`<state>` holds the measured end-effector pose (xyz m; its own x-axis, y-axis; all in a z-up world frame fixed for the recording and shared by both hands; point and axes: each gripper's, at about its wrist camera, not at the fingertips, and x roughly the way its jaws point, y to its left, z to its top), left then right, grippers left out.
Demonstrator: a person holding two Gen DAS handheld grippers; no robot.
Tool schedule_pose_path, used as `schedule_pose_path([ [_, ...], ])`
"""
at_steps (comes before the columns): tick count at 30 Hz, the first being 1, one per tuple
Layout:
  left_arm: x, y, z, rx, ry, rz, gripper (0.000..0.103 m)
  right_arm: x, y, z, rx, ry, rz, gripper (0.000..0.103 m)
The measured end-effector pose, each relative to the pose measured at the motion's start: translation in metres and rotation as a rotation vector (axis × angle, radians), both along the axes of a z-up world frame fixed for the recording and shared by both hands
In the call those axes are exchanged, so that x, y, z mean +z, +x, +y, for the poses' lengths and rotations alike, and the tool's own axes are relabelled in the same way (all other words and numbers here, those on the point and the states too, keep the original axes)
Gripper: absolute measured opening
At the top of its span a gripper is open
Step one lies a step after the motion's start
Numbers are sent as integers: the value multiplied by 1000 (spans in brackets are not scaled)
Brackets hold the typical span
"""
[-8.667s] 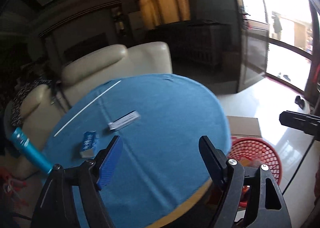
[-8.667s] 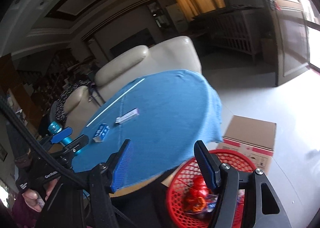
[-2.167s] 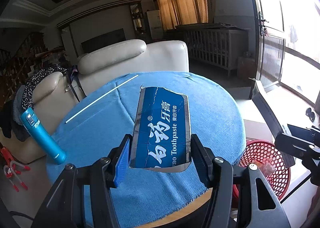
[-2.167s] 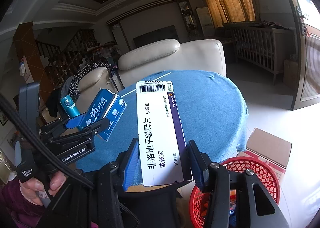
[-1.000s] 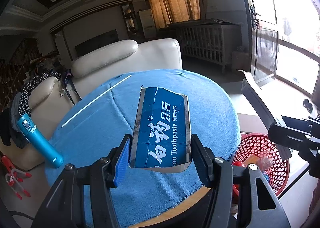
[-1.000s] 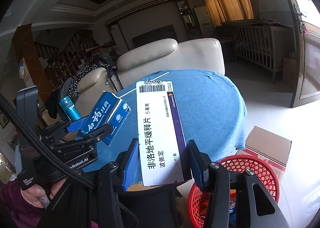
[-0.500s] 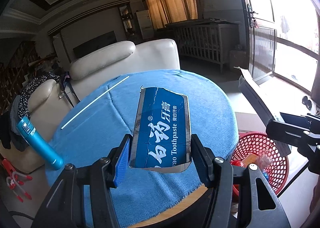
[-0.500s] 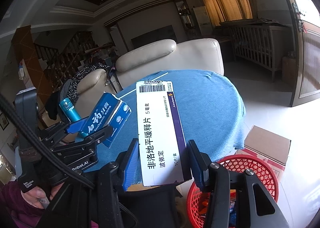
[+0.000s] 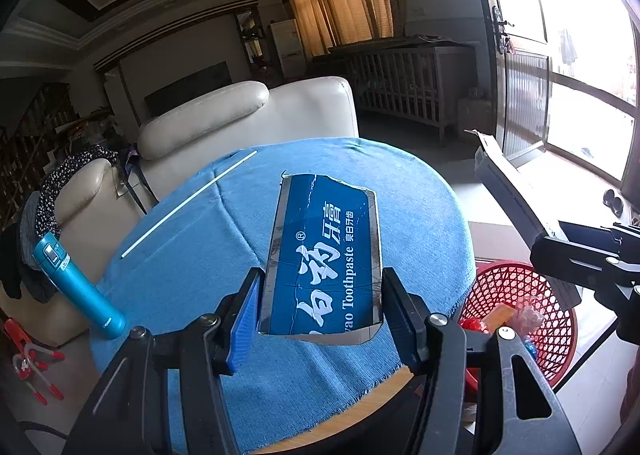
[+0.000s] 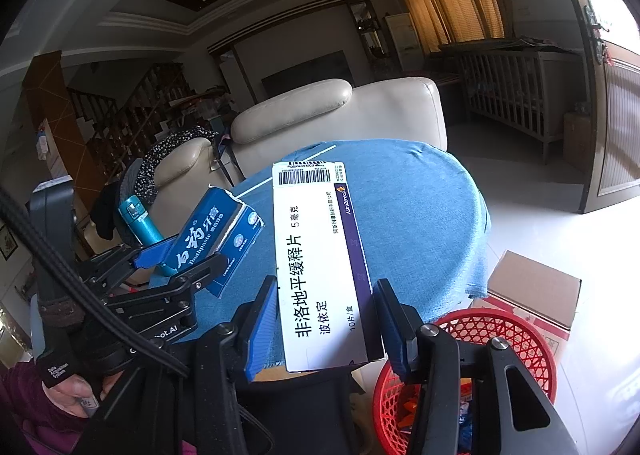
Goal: Collect trash
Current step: 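Lift and hold both boxes above the table, then carry them toward the basket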
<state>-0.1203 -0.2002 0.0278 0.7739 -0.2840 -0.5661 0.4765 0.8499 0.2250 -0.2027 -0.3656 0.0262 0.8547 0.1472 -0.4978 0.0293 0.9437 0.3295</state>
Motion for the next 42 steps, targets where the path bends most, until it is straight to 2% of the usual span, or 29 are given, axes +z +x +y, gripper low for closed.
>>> schedule_pose_path([
  [42,-3,0,-2,-17,17,9,60,-2,1,-3,-7,11,5,51],
])
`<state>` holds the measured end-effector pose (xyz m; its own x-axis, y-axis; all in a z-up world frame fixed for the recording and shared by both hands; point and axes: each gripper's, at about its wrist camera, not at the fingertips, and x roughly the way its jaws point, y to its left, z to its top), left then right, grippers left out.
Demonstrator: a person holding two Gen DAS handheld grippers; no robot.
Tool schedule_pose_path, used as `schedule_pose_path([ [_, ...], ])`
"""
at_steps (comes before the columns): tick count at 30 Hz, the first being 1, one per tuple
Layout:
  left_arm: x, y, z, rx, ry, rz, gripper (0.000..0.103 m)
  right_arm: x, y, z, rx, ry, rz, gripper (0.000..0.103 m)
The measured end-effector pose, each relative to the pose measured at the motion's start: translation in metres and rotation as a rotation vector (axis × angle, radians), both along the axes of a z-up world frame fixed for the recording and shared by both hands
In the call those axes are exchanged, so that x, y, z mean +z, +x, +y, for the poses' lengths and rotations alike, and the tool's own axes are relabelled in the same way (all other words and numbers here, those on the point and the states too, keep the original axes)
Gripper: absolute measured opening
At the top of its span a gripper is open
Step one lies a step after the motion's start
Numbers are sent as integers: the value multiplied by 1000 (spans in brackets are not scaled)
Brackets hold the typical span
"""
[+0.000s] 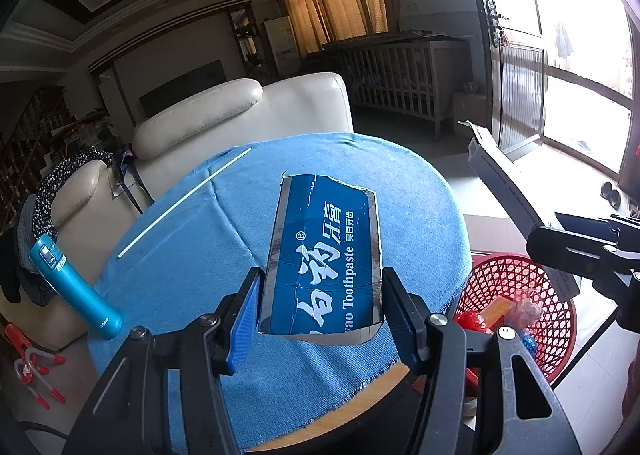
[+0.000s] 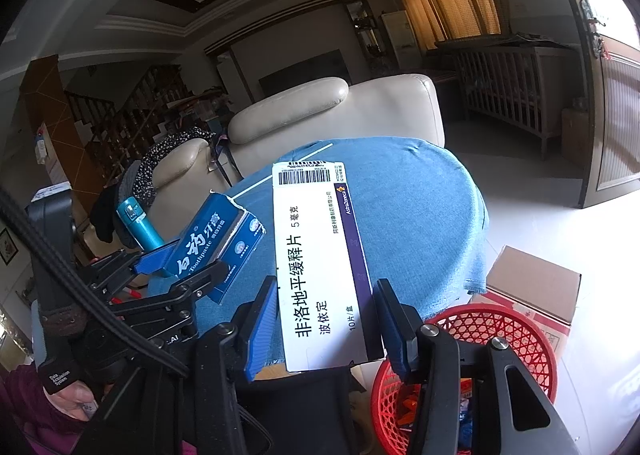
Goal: Collect trash
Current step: 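Lift and hold both boxes above the table, then carry them toward the basket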
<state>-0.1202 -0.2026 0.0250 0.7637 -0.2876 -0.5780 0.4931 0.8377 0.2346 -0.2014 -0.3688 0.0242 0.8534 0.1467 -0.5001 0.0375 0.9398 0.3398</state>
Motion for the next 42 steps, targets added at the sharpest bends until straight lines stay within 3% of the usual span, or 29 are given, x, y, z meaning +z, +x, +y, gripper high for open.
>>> schedule_pose_path([
  [42,0,-1,-1,-34,23,-3,60,-1,-2,-5,-10,15,-1,51],
])
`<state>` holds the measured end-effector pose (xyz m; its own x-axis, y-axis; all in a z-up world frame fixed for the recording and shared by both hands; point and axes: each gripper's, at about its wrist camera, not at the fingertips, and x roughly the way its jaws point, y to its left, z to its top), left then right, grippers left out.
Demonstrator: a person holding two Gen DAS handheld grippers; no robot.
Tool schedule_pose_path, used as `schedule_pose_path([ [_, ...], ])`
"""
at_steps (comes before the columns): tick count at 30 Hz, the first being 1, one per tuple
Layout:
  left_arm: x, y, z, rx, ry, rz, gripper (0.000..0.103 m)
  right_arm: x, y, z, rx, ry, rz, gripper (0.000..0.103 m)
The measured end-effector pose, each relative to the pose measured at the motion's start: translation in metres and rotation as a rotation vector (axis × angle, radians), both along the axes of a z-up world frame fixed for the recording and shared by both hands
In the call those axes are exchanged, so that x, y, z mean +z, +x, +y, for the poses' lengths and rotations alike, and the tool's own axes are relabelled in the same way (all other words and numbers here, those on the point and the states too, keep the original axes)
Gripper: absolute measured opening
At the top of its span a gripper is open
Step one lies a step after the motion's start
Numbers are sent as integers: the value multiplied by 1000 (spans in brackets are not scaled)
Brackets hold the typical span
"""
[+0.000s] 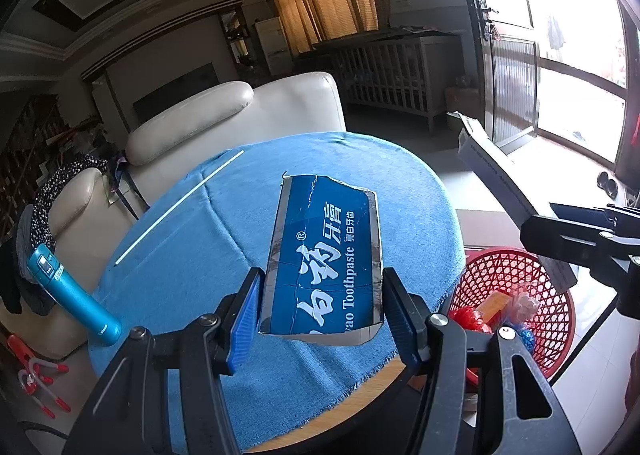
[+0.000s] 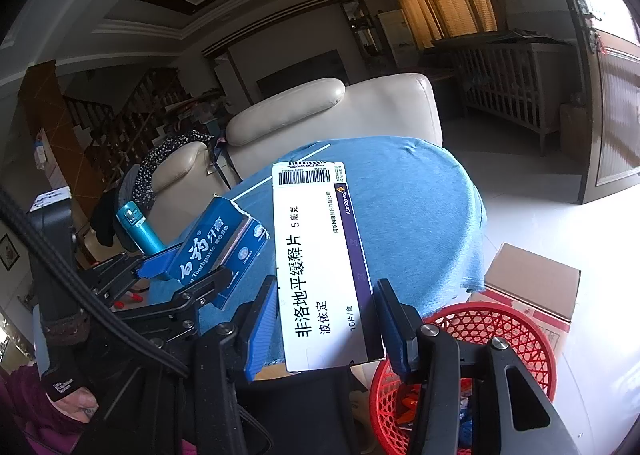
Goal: Collect trash
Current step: 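Lift and hold both boxes above the table, then carry them toward the basket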
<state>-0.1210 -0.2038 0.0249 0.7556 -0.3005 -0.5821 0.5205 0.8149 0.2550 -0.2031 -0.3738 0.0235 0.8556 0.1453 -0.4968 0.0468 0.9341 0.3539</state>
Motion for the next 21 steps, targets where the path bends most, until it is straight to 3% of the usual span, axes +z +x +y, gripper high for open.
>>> schedule_pose_path([
  [21,-3,1,-3,-22,22,11,61,-1,-2,-7,-12,6,4,51],
])
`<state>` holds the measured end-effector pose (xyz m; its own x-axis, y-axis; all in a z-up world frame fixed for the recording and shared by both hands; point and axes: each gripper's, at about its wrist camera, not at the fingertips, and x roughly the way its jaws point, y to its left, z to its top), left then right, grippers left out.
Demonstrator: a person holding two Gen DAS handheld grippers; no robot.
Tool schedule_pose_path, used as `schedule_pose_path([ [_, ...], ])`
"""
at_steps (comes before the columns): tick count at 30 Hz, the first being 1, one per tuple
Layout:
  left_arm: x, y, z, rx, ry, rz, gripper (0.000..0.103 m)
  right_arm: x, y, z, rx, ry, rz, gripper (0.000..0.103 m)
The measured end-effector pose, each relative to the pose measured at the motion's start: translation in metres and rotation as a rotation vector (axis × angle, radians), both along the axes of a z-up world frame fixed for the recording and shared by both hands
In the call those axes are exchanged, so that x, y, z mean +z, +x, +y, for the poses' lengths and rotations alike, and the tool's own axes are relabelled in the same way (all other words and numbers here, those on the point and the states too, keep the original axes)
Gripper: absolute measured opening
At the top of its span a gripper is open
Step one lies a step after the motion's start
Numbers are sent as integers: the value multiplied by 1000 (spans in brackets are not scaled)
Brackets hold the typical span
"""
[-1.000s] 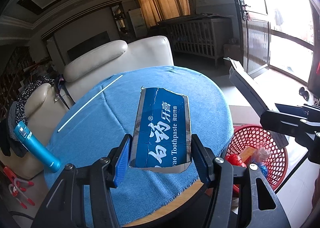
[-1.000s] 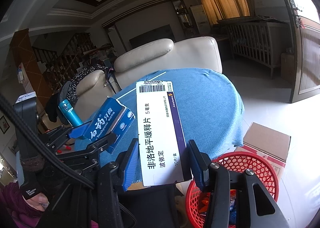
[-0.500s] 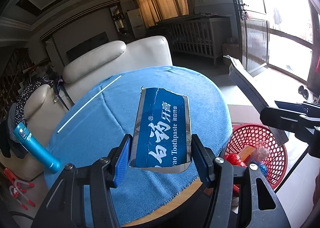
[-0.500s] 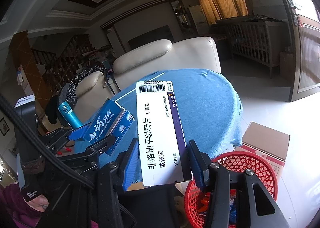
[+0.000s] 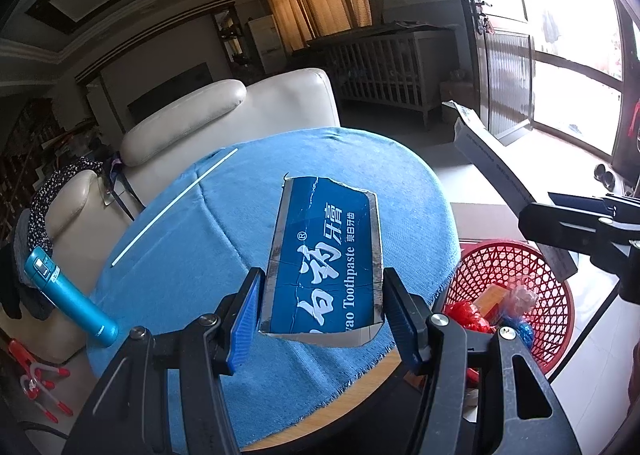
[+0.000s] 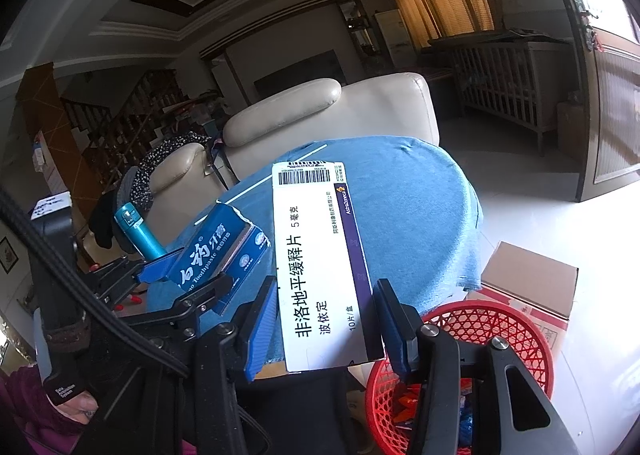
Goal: Collect trash
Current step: 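Lift and hold both boxes above the table, then carry them toward the basket, then lower both boxes over the red basket and open both tools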
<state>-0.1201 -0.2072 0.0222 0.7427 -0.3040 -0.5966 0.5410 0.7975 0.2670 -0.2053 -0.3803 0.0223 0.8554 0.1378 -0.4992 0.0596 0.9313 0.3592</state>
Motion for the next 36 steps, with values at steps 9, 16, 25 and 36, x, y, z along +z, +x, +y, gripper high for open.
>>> schedule_pose_path([
  [9,-4,-4,-11,-23,25,3,61,-1,-4,-8,-19,10,1,51],
  [16,-7,-9,-23,-52,55,-2,61,-5,-8,-20,-44,26,11,51],
  [25,-8,-17,-49,-127,98,5,61,-6,-16,-40,-92,35,15,51],
  [36,11,-15,-94,-263,63,156,61,-4,-31,-72,-171,43,26,51],
])
